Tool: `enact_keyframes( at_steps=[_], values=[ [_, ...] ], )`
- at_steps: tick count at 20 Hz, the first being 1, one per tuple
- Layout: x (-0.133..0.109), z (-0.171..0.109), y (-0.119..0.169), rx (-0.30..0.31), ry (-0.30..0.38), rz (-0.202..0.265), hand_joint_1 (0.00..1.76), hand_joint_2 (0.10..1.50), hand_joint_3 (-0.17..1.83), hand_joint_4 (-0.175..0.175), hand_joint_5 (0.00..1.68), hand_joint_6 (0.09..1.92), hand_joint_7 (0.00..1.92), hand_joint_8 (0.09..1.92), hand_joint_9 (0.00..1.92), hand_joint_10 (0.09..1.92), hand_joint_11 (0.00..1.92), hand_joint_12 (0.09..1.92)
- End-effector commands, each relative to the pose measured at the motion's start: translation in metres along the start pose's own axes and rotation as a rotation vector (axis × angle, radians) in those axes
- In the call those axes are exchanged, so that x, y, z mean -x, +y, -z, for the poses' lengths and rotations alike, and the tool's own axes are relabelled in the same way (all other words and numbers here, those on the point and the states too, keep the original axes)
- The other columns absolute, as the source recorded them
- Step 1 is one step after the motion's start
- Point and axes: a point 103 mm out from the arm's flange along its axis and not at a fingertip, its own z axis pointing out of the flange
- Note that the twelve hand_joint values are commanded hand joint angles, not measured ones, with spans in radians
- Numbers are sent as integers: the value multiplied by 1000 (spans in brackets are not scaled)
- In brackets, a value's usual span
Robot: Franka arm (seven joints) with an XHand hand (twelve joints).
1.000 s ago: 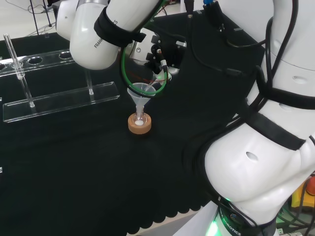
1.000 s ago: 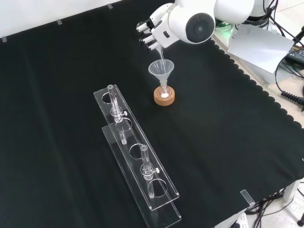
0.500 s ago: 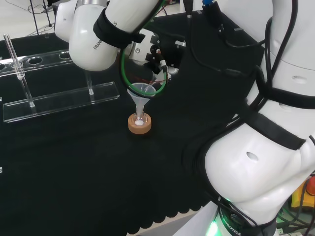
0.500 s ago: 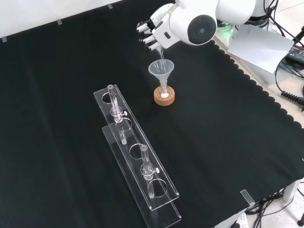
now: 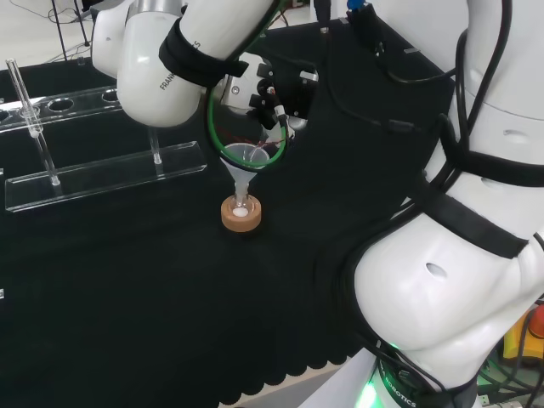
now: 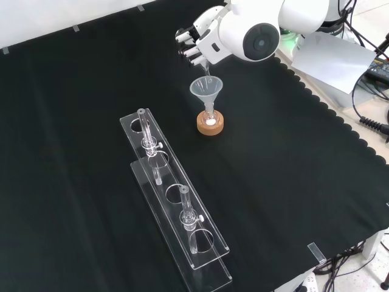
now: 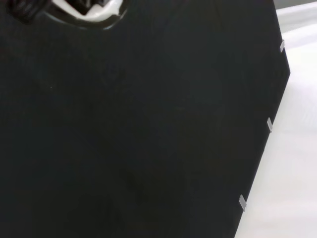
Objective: Pour all the NaCl from the weighing funnel into the round-bottom flask.
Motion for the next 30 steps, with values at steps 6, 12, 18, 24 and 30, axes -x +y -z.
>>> enact_keyframes(
  at_steps=[6, 12, 18, 24, 30],
  values=[
    [-1, 5, 1, -1, -26, -5, 1046, 730, 749, 175, 1035, 1123, 761, 618, 1161, 342, 842, 1051],
    [-2, 8, 2, -9, -48, -8, 1046, 730, 749, 175, 1035, 1122, 760, 619, 1161, 342, 844, 1050],
    [0, 10, 2, -15, -67, -14, 1046, 730, 749, 175, 1035, 1122, 760, 619, 1162, 342, 845, 1049],
    [0, 11, 2, -25, -81, -15, 1046, 730, 749, 175, 1035, 1122, 760, 620, 1162, 341, 846, 1048],
    [2, 13, 1, -35, -99, -21, 1046, 730, 749, 175, 1036, 1121, 760, 620, 1162, 341, 846, 1046]
  ],
)
